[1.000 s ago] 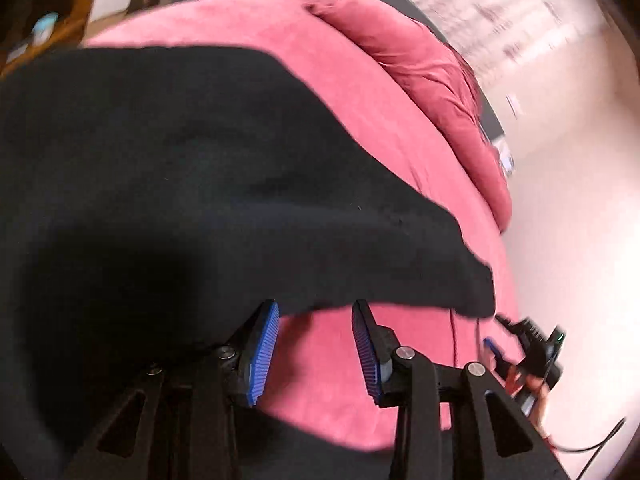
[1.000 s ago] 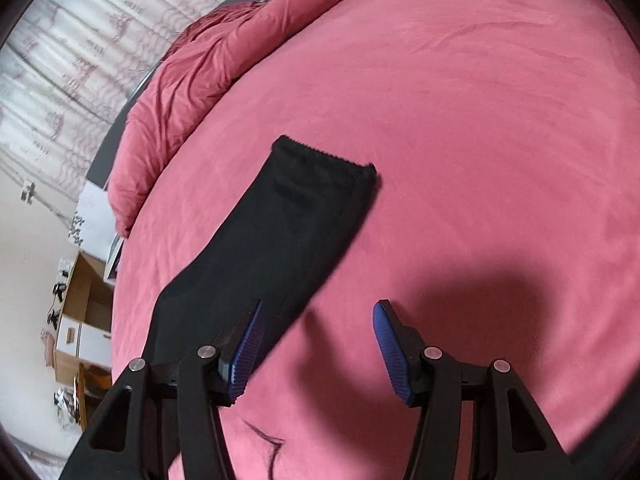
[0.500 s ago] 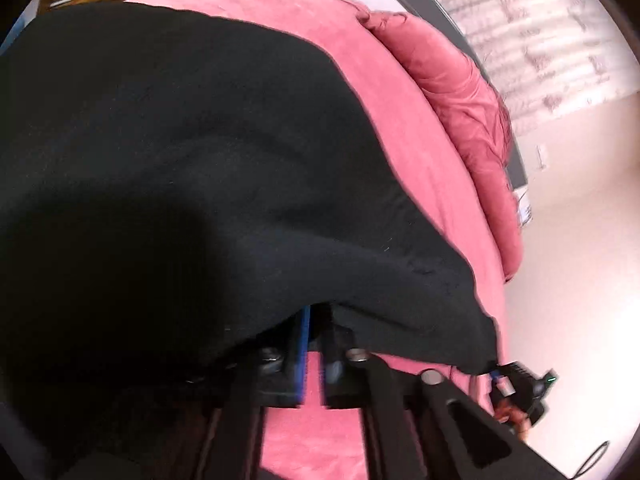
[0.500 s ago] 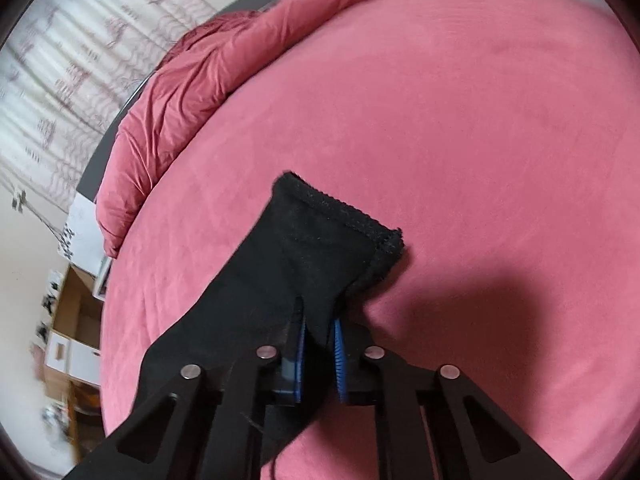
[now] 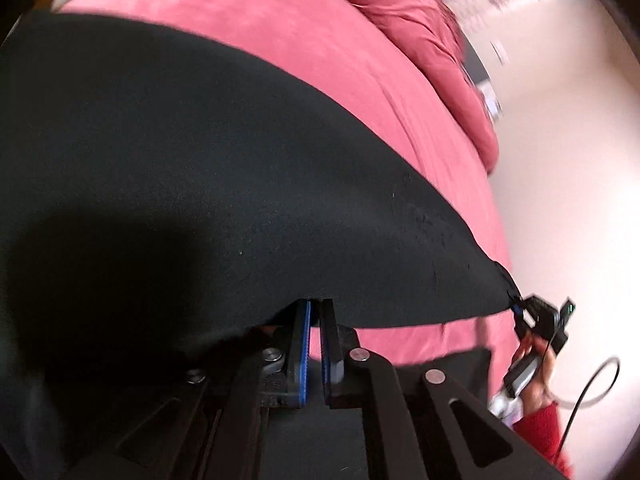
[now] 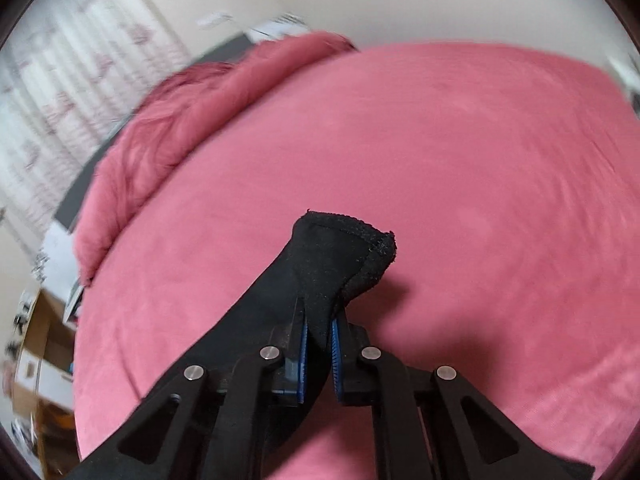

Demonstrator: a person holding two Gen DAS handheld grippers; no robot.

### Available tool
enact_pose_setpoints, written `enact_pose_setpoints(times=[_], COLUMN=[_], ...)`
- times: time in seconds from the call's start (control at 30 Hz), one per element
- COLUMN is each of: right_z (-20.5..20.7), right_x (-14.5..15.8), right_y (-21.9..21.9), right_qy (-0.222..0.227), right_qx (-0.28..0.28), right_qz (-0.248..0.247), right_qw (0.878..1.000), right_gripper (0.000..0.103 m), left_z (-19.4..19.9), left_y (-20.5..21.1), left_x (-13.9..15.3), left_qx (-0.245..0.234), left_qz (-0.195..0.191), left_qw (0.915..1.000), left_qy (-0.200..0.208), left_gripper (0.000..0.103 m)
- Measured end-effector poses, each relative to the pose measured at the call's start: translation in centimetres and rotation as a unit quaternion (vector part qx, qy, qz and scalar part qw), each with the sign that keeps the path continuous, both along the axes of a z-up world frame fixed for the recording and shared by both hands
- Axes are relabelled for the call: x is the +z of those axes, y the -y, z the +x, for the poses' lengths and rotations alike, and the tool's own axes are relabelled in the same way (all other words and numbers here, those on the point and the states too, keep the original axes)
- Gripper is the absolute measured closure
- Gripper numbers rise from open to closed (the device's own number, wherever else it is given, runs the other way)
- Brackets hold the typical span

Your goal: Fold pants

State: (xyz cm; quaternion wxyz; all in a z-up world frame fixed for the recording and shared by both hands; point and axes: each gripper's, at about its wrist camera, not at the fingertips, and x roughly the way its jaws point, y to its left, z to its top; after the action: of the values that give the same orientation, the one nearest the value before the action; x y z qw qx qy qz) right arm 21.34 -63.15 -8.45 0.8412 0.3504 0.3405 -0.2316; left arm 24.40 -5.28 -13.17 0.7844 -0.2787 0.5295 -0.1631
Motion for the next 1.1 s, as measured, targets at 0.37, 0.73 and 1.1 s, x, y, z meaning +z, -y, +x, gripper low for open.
enact_pose_setpoints(times=[0.37,0.73,1.1], right_z=[-3.3,-6.9,-10.3], right_x=[-2.7,-3.2,-5.4], right_y=[-1.5,-11.5,-22.6], right_qy=[-0.017,-0.032,-0.066], right_qx=[0.033,0.168,0.304], right_qz=[0.025,-0.029,-0.122], right_qw=[0.999,0.985,0.943], right_gripper=[0.064,0.062,0.058], left_z=[-1.4,-1.6,0.7], left_y=[-1.5,-6.6,-15.9], left_x=[3.4,2.4,1.8], left_qx=[-0.021,-0.031,0.063], left_qz=[0.082,-0.01,0.156], left_qw=[0.9912,0.9966,0.9841], left_qy=[0.102,0.076,0.058], left_gripper=[0.077,0.077,0.076])
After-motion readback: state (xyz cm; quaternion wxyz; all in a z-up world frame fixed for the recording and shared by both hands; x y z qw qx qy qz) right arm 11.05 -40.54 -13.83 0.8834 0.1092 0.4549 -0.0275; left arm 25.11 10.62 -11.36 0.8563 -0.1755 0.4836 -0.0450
